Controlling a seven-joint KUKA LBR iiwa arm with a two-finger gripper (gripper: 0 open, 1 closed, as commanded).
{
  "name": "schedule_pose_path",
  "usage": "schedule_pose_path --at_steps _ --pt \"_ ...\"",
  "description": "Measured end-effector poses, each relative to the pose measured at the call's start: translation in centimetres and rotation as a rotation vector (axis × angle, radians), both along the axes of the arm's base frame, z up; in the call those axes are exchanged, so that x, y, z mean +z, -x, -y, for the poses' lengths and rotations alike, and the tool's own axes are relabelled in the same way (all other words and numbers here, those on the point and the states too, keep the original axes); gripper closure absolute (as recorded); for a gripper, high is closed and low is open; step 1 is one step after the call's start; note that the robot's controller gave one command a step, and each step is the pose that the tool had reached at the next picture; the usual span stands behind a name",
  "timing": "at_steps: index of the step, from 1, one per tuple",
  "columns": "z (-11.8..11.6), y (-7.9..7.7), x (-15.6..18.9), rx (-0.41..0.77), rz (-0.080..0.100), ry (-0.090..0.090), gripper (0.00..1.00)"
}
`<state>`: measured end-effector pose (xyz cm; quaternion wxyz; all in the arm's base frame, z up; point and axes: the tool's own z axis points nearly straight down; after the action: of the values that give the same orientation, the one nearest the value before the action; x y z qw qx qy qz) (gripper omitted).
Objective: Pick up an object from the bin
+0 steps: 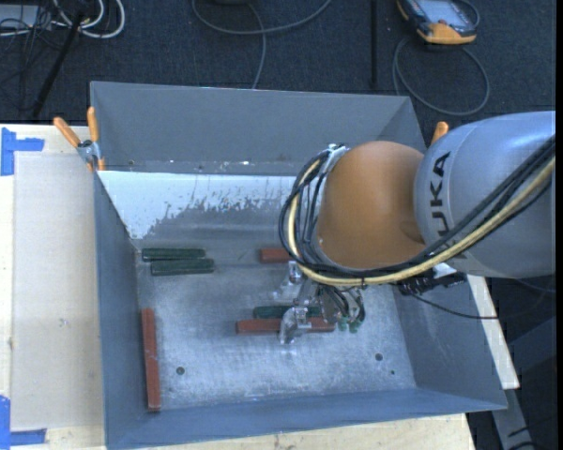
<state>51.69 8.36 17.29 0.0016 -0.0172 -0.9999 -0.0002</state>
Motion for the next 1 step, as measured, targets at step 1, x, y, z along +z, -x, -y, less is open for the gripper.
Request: schedule_pose_path --at_steps 1 --pt "-0.14 0.05 -0.21 0.009 0.0 0.001 1.0"
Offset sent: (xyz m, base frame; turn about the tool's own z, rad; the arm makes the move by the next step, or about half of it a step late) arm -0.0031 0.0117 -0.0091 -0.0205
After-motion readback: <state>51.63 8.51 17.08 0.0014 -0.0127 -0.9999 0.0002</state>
